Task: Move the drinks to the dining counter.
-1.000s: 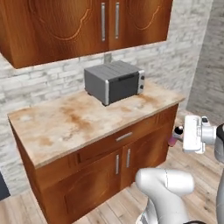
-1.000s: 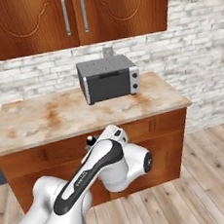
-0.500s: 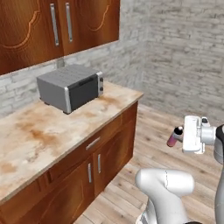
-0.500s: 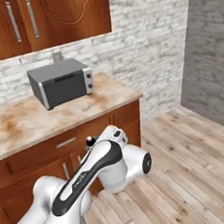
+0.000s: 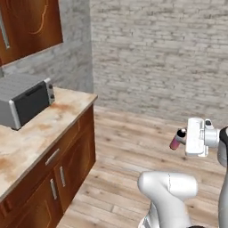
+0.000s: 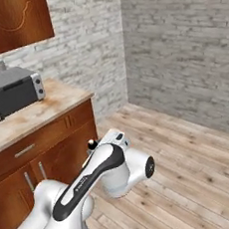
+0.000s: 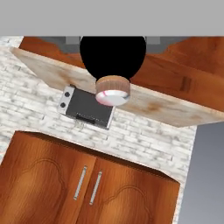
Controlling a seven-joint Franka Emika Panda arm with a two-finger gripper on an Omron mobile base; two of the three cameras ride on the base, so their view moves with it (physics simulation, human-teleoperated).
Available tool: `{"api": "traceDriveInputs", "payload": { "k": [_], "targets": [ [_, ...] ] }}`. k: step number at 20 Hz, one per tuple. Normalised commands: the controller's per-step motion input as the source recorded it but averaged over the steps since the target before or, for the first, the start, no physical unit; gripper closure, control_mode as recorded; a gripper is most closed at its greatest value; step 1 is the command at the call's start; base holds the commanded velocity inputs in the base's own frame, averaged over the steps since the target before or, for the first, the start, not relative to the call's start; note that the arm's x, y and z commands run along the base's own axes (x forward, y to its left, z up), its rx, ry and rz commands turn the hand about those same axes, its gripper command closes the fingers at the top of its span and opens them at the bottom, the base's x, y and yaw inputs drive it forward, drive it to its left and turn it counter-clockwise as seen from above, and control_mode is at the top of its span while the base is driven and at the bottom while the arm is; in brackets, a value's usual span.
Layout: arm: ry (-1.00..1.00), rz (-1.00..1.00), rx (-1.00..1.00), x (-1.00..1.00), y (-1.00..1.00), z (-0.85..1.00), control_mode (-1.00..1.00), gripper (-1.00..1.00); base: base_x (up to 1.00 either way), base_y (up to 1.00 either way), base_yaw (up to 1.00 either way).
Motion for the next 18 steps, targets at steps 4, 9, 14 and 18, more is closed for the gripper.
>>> {"api": "traceDriveInputs", "payload": {
  "k": [4,9,14,18],
  "targets": [
    [0.00,0.00,0.00,0.00,0.00,0.00,1.00,1.00,-0.18,-0.37,-0.55],
    [0.00,0.00,0.00,0.00,0.00,0.00,1.00,1.00,-0.25,-0.39,-0.57],
    [0.00,0.00,0.00,0.00,0.00,0.00,1.00,1.00,-0.31,-0.37,-0.57],
    [0.00,0.00,0.00,0.00,0.00,0.00,1.00,1.00,-0.52,-0.15,-0.44]
  ]
}}
